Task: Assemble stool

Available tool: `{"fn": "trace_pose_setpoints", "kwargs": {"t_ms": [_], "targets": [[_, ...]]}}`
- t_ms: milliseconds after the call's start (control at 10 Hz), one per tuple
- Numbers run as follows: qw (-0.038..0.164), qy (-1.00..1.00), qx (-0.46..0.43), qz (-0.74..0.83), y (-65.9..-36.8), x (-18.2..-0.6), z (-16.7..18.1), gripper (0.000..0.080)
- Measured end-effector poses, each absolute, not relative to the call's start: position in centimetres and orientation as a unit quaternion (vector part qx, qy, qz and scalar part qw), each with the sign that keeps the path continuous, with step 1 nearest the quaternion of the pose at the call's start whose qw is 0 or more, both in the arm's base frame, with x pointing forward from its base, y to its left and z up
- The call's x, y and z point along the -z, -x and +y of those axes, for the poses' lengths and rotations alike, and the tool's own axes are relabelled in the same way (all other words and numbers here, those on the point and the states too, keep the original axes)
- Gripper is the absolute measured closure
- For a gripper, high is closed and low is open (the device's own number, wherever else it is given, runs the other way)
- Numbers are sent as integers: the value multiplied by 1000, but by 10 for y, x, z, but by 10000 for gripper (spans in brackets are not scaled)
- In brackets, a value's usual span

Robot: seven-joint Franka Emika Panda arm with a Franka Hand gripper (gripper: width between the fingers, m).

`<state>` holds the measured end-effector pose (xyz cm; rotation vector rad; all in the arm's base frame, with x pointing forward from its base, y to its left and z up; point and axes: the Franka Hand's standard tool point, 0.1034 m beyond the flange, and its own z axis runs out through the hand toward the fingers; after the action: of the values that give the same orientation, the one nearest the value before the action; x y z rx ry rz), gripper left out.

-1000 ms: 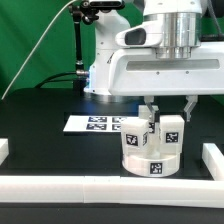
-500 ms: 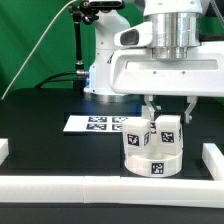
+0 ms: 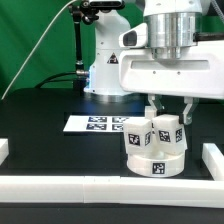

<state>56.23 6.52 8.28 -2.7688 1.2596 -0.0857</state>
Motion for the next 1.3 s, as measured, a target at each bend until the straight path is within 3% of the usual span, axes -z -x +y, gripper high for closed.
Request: {"fn": "trace_pose_setpoints", "kwargs": {"t_ms": [600, 800, 1300], "targets": [[84, 757, -2, 648, -562, -82, 69, 462], [72, 740, -1, 669, -564, -81, 75, 462], [87, 620, -22, 780, -564, -81, 80, 462]]}}
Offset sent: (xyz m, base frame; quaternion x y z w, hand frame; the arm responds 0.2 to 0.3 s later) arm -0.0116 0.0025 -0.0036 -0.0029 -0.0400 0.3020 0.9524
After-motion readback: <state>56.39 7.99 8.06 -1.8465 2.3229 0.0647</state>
